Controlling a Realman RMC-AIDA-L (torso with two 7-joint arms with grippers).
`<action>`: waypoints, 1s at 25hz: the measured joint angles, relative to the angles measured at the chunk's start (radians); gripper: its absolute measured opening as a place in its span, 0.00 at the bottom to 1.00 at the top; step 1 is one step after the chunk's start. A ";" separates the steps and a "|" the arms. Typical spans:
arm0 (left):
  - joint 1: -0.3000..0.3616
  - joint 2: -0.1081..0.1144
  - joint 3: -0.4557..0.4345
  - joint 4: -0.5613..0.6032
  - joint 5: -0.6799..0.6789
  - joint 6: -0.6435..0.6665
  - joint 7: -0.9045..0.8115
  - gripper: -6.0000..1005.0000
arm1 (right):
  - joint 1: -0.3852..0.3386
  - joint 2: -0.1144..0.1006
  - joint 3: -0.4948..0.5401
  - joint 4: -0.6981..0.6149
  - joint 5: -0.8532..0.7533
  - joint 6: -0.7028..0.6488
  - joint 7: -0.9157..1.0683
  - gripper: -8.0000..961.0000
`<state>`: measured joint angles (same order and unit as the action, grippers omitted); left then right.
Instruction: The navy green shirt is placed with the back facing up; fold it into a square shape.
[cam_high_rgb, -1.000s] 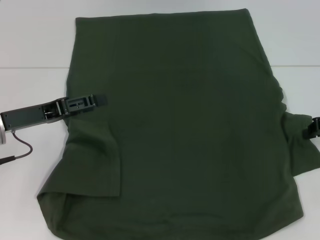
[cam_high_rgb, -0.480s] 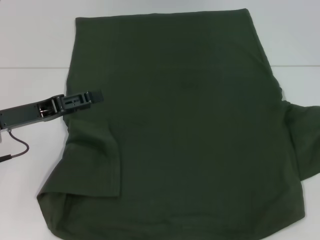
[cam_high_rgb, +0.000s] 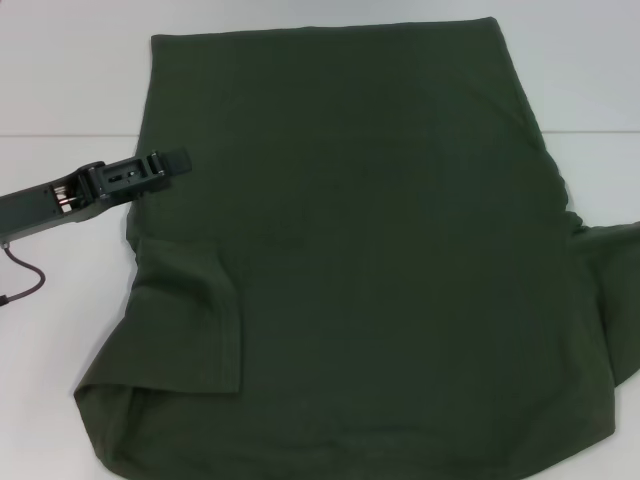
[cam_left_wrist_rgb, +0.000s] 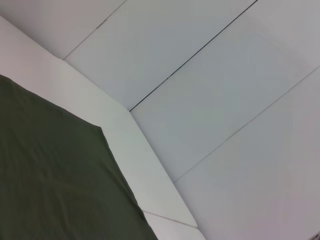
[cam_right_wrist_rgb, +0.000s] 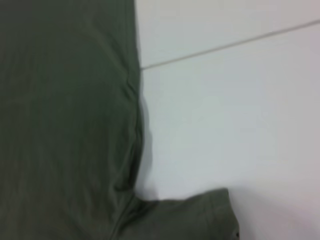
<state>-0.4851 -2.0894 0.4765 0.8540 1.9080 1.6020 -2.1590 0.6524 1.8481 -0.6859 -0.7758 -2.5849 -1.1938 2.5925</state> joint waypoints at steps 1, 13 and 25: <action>0.000 0.001 -0.001 0.000 0.000 0.000 0.000 0.73 | 0.005 -0.002 0.000 0.000 0.000 -0.001 0.000 0.06; 0.002 0.003 -0.003 -0.001 -0.003 0.001 0.001 0.73 | 0.043 -0.021 0.022 -0.037 0.002 -0.088 0.009 0.08; 0.002 0.002 -0.020 -0.003 -0.014 0.001 0.001 0.73 | 0.116 0.027 0.022 -0.077 0.016 -0.325 0.014 0.10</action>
<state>-0.4829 -2.0875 0.4565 0.8512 1.8937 1.6029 -2.1583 0.7686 1.8749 -0.6634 -0.8530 -2.5684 -1.5191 2.6067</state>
